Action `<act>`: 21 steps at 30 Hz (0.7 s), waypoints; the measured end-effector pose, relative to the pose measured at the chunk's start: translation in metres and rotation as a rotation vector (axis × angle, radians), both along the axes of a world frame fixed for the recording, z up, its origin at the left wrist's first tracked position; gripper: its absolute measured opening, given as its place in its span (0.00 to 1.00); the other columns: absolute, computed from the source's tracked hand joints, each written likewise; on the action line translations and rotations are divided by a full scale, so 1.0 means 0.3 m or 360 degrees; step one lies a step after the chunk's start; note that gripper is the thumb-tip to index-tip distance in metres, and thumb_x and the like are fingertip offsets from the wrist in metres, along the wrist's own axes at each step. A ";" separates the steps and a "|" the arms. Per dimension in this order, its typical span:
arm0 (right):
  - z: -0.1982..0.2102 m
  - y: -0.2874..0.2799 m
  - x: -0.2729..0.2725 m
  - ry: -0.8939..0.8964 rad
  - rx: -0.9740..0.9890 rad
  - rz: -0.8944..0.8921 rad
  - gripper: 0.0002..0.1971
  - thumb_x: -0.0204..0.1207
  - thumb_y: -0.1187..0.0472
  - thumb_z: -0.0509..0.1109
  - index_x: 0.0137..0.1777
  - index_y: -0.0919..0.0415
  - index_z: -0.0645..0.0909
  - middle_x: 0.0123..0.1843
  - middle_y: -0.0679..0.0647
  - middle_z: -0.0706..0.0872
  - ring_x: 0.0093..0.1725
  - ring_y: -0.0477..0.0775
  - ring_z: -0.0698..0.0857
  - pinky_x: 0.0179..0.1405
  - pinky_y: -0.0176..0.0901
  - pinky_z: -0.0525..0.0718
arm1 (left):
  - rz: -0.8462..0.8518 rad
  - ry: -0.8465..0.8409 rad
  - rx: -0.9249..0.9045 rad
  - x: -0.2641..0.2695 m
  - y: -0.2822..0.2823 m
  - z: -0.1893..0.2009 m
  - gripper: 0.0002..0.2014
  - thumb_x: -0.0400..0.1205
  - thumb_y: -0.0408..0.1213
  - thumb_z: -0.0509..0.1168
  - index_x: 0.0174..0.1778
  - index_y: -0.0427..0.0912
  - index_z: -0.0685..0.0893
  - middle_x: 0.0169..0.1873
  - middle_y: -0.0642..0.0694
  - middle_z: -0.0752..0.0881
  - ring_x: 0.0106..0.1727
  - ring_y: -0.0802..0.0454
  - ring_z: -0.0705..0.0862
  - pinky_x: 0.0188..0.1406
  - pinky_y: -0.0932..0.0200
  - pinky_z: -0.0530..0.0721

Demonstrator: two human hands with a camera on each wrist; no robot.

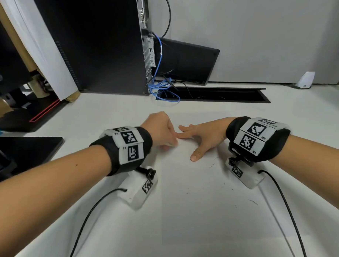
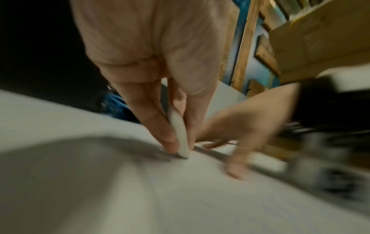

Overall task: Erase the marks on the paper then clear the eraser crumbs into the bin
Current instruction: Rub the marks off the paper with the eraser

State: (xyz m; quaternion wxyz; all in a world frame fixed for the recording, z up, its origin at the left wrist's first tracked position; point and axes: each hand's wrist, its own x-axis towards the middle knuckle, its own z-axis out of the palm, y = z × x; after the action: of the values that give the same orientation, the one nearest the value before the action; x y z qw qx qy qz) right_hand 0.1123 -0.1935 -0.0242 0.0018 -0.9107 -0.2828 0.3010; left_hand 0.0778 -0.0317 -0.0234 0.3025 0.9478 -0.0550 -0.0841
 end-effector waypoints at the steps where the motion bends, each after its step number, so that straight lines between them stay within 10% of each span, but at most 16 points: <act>1: 0.001 -0.001 0.000 0.0003 0.0000 0.0002 0.46 0.71 0.42 0.71 0.82 0.40 0.45 0.85 0.43 0.38 0.84 0.49 0.39 0.83 0.56 0.42 | -0.0051 0.0062 -0.0008 -0.014 -0.009 -0.008 0.04 0.71 0.32 0.75 0.37 0.36 0.91 0.22 0.48 0.84 0.18 0.65 0.77 0.33 0.67 0.79; 21: -0.007 0.001 0.010 -0.0005 -0.0022 0.0004 0.46 0.71 0.40 0.70 0.82 0.39 0.44 0.85 0.43 0.37 0.84 0.50 0.39 0.83 0.57 0.42 | -0.0215 -0.0010 0.0141 -0.028 -0.015 -0.006 0.03 0.71 0.36 0.75 0.36 0.40 0.91 0.22 0.51 0.83 0.16 0.67 0.77 0.32 0.69 0.77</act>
State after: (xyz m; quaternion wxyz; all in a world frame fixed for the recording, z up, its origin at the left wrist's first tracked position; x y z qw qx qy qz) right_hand 0.1155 -0.1932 -0.0263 -0.0054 -0.9108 -0.2820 0.3015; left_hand 0.0695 -0.0362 -0.0253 0.2537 0.9547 -0.1159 -0.1037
